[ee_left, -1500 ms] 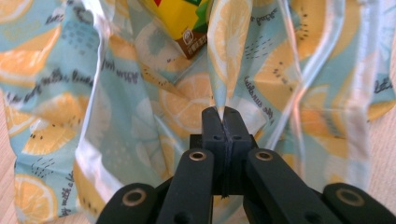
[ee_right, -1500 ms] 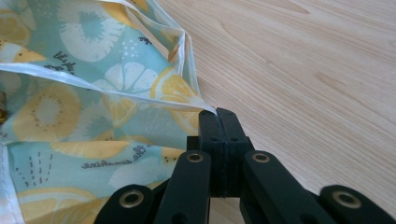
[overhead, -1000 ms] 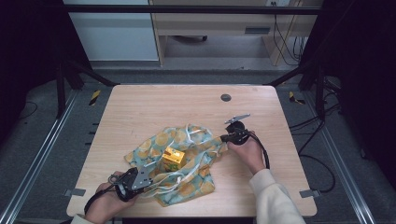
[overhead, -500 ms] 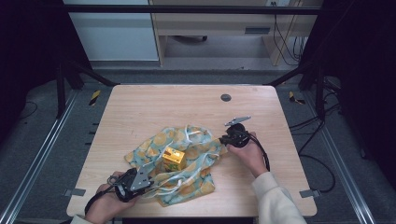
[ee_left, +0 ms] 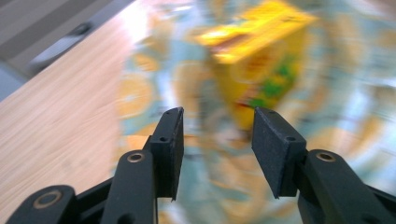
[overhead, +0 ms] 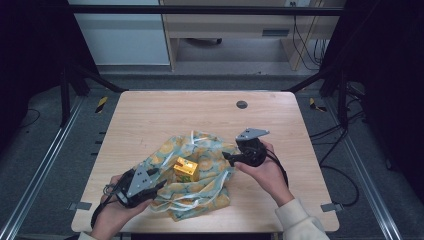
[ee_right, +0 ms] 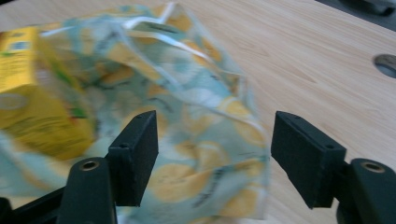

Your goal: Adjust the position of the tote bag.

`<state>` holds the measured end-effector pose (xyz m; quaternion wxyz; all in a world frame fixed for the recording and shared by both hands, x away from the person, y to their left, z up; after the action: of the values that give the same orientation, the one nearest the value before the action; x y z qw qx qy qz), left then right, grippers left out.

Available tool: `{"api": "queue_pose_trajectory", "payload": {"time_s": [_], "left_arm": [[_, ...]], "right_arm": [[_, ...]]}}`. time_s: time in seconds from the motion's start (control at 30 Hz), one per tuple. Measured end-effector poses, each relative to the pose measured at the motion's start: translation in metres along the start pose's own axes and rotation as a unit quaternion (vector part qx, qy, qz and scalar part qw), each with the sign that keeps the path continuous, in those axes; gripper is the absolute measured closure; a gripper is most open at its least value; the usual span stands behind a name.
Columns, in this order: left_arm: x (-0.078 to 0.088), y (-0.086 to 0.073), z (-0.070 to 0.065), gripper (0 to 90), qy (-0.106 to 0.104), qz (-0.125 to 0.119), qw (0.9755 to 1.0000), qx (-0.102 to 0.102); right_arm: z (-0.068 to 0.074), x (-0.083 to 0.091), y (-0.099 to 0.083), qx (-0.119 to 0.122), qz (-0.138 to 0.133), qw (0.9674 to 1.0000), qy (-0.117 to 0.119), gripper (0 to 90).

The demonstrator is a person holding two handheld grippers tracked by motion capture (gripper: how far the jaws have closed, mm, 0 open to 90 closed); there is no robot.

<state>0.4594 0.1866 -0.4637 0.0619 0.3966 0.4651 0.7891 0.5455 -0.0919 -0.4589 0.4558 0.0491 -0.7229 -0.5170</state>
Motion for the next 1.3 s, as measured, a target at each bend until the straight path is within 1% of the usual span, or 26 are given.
{"api": "queue_pose_trajectory", "payload": {"time_s": [0.03, 0.1, 0.13, 0.17, 0.2, 0.27, 0.3, 0.33, 0.37, 0.4, 0.47, 0.5, 0.57, 0.67, 0.7, 0.8, 0.9, 0.97, 1.0, 1.1, 1.13, 1.2, 1.23, 1.3], "left_arm": [[-0.005, 0.0, 0.006, 53.0, 0.005, 0.009, 0.9999, 0.012], [-0.019, -0.001, 0.015, 52.4, 0.011, 0.03, 0.9993, 0.022], [-0.026, -0.002, 0.019, 51.4, 0.014, 0.041, 0.9989, 0.016], [-0.033, -0.004, 0.022, 51.4, 0.019, 0.052, 0.9983, 0.015], [-0.039, -0.006, 0.024, 51.3, 0.022, 0.059, 0.998, 0.013], [-0.048, -0.011, 0.026, 51.9, 0.015, 0.066, 0.9976, 0.014], [-0.051, -0.014, 0.025, 55.0, 0.013, 0.071, 0.9973, 0.014], [-0.053, -0.019, 0.024, 60.4, 0.004, 0.088, 0.9961, 0.011], [-0.054, -0.022, 0.023, 64.1, 0.003, 0.095, 0.9954, 0.008], [-0.055, -0.024, 0.023, 64.8, 0.005, 0.1, 0.995, 0.005], [-0.055, -0.026, 0.023, 66.2, 0.001, 0.101, 0.9949, 0.009], [-0.055, -0.026, 0.024, 66.4, 0.003, 0.099, 0.995, 0.01], [-0.054, -0.027, 0.023, 67.1, 0.002, 0.099, 0.995, 0.01], [-0.056, -0.03, 0.022, 66.0, 0.001, 0.1, 0.9949, 0.012], [-0.057, -0.031, 0.022, 65.5, 0.003, 0.101, 0.9948, 0.011], [-0.06, -0.034, 0.019, 65.6, -0.002, 0.113, 0.9936, 0.005], [-0.062, -0.035, 0.016, 67.6, -0.007, 0.117, 0.9931, 0.002], [-0.062, -0.035, 0.016, 71.2, -0.01, 0.119, 0.9928, 0.003], [-0.062, -0.036, 0.017, 73.3, -0.01, 0.121, 0.9925, 0.005], [-0.062, -0.036, 0.019, 83.7, -0.011, 0.123, 0.9923, 0.01], [-0.062, -0.036, 0.019, 86.5, -0.011, 0.123, 0.9923, 0.011], [-0.06, -0.034, 0.021, 89.0, -0.009, 0.12, 0.9927, 0.014], [-0.059, -0.033, 0.022, 89.4, -0.005, 0.115, 0.9933, 0.015], [-0.057, -0.031, 0.022, 89.8, -0.004, 0.111, 0.9937, 0.016]], "right_arm": [[0.006, 0.001, 0.0, 0.002, -0.003, 1.0, 0.007, 34.5], [0.018, 0.001, -0.002, 0.006, -0.008, 0.9997, 0.023, 37.7], [0.024, 0.0, -0.004, 0.009, -0.006, 0.9994, 0.032, 37.8], [0.03, -0.002, -0.006, 0.013, -0.003, 0.9992, 0.038, 38.0], [0.034, -0.005, -0.008, 0.017, 0.0, 0.999, 0.041, 38.1], [0.04, -0.013, -0.016, 0.028, 0.014, 0.9987, 0.041, 37.7], [0.041, -0.017, -0.02, 0.033, 0.022, 0.9985, 0.039, 37.7], [0.043, -0.021, -0.024, 0.034, 0.029, 0.9981, 0.043, 38.1], [0.044, -0.023, -0.028, 0.033, 0.036, 0.9977, 0.046, 38.8], [0.044, -0.026, -0.031, 0.034, 0.038, 0.9976, 0.047, 39.3], [0.045, -0.028, -0.036, 0.034, 0.046, 0.9971, 0.051, 40.2], [0.047, -0.028, -0.039, 0.039, 0.049, 0.9967, 0.052, 39.9], [0.05, -0.027, -0.044, 0.046, 0.054, 0.996, 0.053, 39.6], [0.056, -0.023, -0.051, 0.049, 0.059, 0.995, 0.063, 39.4], [0.057, -0.022, -0.054, 0.051, 0.065, 0.9945, 0.064, 39.4], [0.057, -0.019, -0.06, 0.059, 0.072, 0.9935, 0.064, 40.4], [0.058, -0.016, -0.065, 0.06, 0.076, 0.9931, 0.066, 42.6], [0.059, -0.015, -0.067, 0.063, 0.078, 0.9925, 0.069, 46.1], [0.059, -0.014, -0.068, 0.064, 0.079, 0.9923, 0.071, 49.4], [0.059, -0.011, -0.068, 0.072, 0.079, 0.9917, 0.072, 64.1], [0.059, -0.01, -0.068, 0.072, 0.076, 0.992, 0.07, 68.6], [0.059, -0.009, -0.068, 0.072, 0.076, 0.992, 0.071, 76.3], [0.059, -0.008, -0.068, 0.076, 0.076, 0.9915, 0.074, 80.7], [0.061, -0.009, -0.069, 0.077, 0.077, 0.991, 0.078, 87.0]]}}
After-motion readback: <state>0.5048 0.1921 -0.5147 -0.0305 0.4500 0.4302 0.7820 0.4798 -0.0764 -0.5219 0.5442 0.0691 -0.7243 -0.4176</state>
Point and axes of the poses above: each handheld gripper's, and its own axes: x roughly backward along the jaws, y roughly out of its top, z roughly to its left, the point moved 7 cm from there along -x, roughly forward along the jaws, and after that the axes turned 3 degrees about x, right-handed, at the moved point
